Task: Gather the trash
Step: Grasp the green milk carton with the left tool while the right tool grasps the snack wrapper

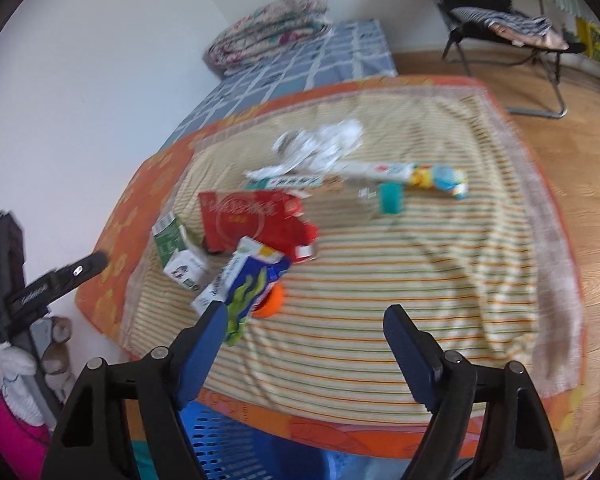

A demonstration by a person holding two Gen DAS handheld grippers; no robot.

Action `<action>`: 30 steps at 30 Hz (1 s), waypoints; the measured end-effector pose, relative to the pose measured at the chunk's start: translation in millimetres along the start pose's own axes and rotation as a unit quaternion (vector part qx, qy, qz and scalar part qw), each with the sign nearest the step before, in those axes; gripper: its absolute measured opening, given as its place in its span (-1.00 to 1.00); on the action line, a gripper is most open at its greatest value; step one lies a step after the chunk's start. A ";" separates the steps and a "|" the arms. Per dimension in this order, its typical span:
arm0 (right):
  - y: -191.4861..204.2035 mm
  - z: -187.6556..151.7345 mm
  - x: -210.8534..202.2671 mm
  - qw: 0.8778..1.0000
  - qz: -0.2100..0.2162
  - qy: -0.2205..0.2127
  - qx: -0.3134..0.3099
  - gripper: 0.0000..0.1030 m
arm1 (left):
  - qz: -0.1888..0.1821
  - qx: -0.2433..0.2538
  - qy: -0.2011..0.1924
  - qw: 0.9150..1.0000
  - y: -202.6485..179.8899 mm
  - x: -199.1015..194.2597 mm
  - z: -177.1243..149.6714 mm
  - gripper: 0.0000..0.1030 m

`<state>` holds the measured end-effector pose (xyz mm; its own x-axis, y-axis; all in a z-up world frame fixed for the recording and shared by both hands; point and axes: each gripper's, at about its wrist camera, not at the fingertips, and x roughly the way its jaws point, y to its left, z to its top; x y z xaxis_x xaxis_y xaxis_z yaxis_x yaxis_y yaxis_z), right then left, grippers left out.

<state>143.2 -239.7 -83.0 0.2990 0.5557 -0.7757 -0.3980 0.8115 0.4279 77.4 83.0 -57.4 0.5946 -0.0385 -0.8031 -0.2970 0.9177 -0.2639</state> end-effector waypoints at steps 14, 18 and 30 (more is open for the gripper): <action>8.2 18.3 89.8 0.991 0.062 0.077 0.085 0.41 | -0.014 -0.054 0.056 0.997 1.2 58.9 26.5 0.55; 6.3 27.1 104.5 0.989 0.065 0.079 0.103 0.37 | -0.014 -0.054 0.058 0.997 -0.5 68.1 32.8 0.55; 15.5 41.3 128.9 0.992 0.051 0.076 0.088 -0.18 | -0.013 -0.062 0.093 0.994 6.9 94.6 27.4 0.42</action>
<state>211.4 -148.0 -157.2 0.1253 0.6132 -0.7799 -0.2587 0.7791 0.5710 152.0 96.5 -120.6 0.4577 -0.1446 -0.8773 -0.3801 0.8601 -0.3401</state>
